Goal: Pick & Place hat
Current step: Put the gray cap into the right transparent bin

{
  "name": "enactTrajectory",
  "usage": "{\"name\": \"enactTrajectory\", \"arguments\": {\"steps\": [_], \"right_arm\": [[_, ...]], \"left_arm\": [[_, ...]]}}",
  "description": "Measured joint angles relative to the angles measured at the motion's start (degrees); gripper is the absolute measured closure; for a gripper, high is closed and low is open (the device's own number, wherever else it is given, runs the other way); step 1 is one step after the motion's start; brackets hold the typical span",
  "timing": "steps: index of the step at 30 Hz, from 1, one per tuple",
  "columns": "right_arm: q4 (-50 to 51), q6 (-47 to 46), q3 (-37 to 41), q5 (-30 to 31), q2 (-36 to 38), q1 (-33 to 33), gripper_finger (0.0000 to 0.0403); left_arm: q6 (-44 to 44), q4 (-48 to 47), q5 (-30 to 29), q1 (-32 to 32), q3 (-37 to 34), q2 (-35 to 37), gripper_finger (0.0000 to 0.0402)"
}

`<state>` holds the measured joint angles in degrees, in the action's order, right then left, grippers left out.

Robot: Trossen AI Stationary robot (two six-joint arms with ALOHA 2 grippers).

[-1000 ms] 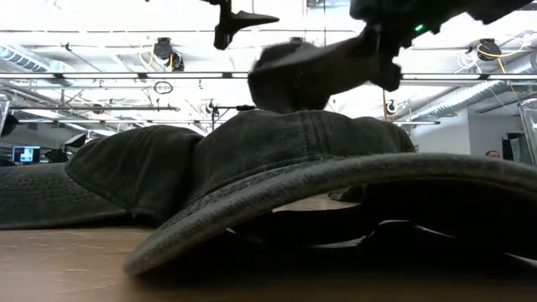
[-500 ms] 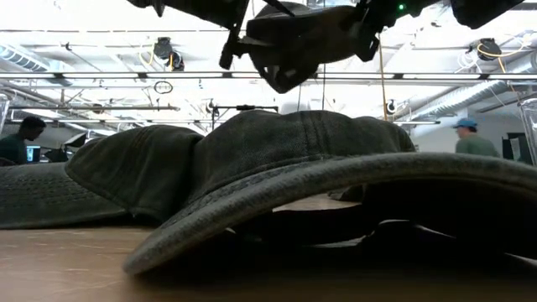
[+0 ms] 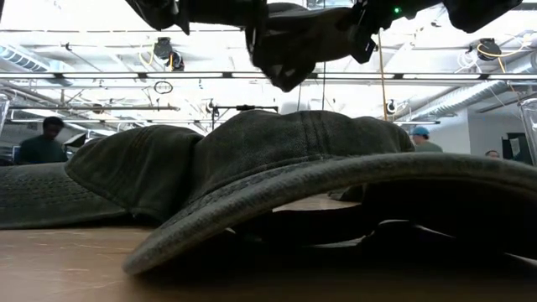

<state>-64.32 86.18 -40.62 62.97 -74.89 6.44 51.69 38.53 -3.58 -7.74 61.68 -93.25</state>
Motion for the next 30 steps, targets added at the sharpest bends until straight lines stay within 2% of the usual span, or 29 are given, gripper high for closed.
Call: {"name": "enactTrajectory", "arguments": {"steps": [5,8,11,15,16,19,22,25,30], "right_arm": [[0.12,-0.17,0.0,0.26,-0.25,0.0,0.0402],[0.14,-0.24,0.0,0.44,-0.26,0.0,0.0402],[2.11,-3.39,0.0,0.03,-0.26,0.0,0.0402],[4.04,-7.91,-0.15,-0.68,-0.09,-0.15,0.0403],[4.36,-8.68,-0.15,-0.94,-0.09,-0.28,0.0403],[4.95,-12.69,-0.15,-1.35,-0.11,-0.33,0.0401],[5.54,-21.84,-0.13,-0.16,-0.21,-0.31,0.0391],[8.67,-28.32,-0.12,4.45,-0.11,-0.8,0.0368],[19.07,-33.99,0.1,11.4,0.88,-1.33,0.0315]], "left_arm": [[-0.14,3.71,1.2,0.12,0.04,-2.19,0.0142],[-0.13,4.77,1.69,0.1,0.03,-2.01,0.0177],[-0.15,7.17,2.7,0.1,0.03,-1.99,0.0244],[-0.81,8.86,5.06,0.01,0.03,-2.02,0.0369],[-1.07,8.64,5.62,0.01,0.03,-2.03,0.0382],[-1.64,8.32,8.28,-0.14,0.16,-2.01,0.0384],[-3.05,7.63,11.61,-0.47,0.25,-1.18,0.0393],[-4.03,6.56,15.43,-0.68,0.29,0.34,0.0393],[-8.43,-2.02,18.6,-1.7,0.66,6.52,0.0393]]}}
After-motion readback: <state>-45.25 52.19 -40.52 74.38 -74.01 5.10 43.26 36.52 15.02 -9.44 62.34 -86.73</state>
